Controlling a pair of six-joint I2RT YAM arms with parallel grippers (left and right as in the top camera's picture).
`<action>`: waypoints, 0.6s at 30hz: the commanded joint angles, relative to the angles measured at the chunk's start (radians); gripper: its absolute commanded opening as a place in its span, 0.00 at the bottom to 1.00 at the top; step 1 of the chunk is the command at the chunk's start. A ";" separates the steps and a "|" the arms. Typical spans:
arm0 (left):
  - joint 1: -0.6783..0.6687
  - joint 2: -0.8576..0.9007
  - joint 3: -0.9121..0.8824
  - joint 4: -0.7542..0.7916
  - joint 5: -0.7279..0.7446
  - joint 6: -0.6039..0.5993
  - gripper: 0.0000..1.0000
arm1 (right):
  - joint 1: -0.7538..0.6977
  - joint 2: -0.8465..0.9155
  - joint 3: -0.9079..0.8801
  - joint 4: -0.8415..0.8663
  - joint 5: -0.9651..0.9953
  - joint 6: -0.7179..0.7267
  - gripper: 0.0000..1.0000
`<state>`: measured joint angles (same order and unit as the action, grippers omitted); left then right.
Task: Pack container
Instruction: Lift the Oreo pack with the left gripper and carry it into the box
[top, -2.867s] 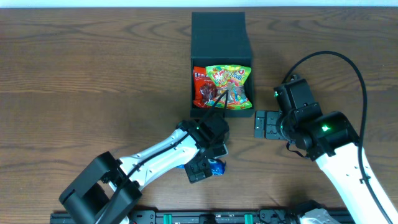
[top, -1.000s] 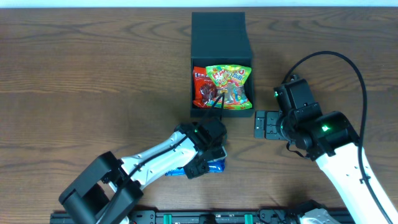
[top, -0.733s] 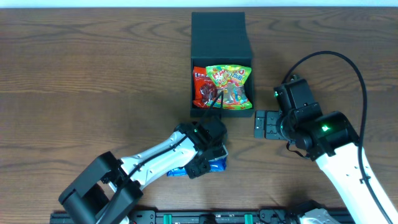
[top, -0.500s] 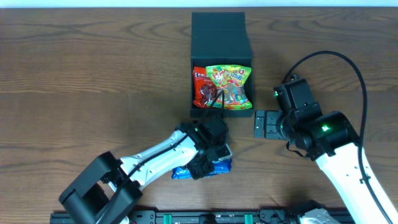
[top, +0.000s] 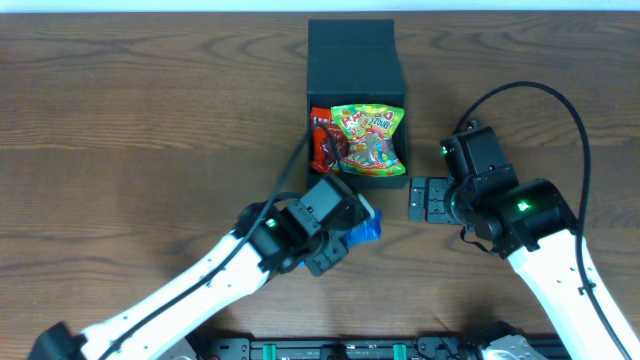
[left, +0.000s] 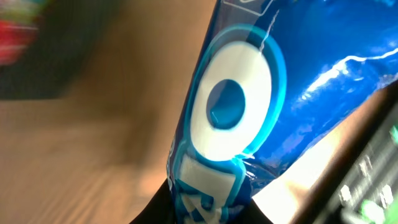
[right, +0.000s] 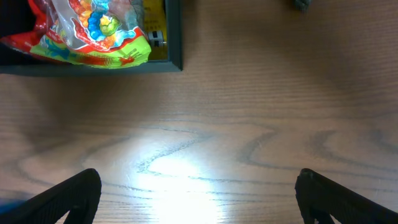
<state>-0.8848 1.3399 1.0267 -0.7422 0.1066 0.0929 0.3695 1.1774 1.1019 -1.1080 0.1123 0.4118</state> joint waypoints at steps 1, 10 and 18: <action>0.002 -0.047 0.045 0.037 -0.230 -0.204 0.06 | -0.003 -0.008 -0.002 0.004 0.014 -0.009 0.99; 0.101 0.011 0.196 0.229 -0.353 -0.615 0.06 | -0.003 -0.008 -0.002 0.005 0.010 -0.008 0.99; 0.187 0.199 0.352 0.275 -0.289 -0.763 0.06 | -0.003 -0.008 -0.002 0.005 0.010 -0.009 0.99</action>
<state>-0.7010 1.4887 1.3251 -0.4770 -0.1928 -0.5949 0.3695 1.1774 1.1019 -1.1027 0.1120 0.4118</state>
